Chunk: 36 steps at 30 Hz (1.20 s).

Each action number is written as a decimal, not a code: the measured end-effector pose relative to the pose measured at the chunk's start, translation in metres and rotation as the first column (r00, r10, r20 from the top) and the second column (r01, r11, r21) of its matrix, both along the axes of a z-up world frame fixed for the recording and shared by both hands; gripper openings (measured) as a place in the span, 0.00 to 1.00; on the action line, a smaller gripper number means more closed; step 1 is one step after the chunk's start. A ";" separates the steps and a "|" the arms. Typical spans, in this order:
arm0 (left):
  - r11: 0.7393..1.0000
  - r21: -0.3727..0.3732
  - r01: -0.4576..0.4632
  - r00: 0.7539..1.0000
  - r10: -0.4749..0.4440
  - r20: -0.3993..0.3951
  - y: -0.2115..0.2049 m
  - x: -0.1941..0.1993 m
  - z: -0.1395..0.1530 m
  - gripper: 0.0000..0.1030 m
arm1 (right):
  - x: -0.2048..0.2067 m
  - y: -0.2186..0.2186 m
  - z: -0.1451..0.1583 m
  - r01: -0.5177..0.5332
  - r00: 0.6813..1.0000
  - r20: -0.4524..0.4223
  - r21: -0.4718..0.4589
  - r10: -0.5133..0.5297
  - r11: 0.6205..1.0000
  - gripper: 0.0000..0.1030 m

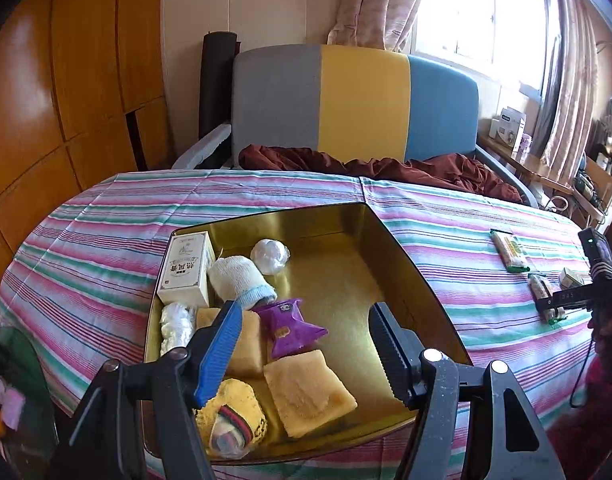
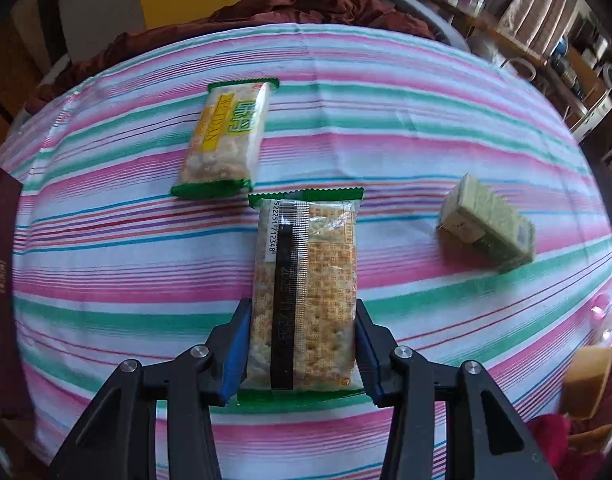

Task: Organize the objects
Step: 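Carry the cracker packet in the right gripper into the gold tray and release it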

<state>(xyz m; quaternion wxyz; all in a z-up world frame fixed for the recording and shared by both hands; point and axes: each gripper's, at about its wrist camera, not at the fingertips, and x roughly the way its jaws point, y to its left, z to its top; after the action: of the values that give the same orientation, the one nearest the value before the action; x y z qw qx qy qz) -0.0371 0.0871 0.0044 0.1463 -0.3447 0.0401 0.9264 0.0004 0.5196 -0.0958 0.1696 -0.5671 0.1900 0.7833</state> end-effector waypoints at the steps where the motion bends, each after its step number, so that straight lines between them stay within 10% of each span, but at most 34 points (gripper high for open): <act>1: 1.000 0.002 -0.001 1.000 0.001 0.003 -0.001 0.000 -0.001 0.65 | 0.003 -0.002 0.001 0.005 1.000 -0.020 -0.046 -0.006 0.999 0.46; 8: 1.000 0.019 -0.016 1.000 0.016 0.011 -0.011 0.000 -0.005 0.65 | 0.026 -0.024 0.019 0.017 0.986 -0.157 -0.230 -0.055 0.973 0.46; 20: 0.998 0.051 -0.034 0.999 0.033 0.016 -0.027 0.000 -0.008 0.65 | -0.012 -0.132 0.079 -0.251 0.938 -0.266 -0.077 0.223 0.965 0.46; 36: 0.983 0.104 -0.150 0.988 0.146 0.041 -0.079 -0.011 -0.010 0.66 | -0.088 -0.289 0.067 -0.577 0.800 -0.182 0.026 0.571 0.816 0.46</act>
<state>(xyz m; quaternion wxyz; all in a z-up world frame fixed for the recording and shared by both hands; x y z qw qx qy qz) -0.0480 0.0078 -0.0057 0.0958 -0.3536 -0.0378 0.9297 -0.0880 0.2309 -0.0292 -0.1021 -0.5265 0.0361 0.8433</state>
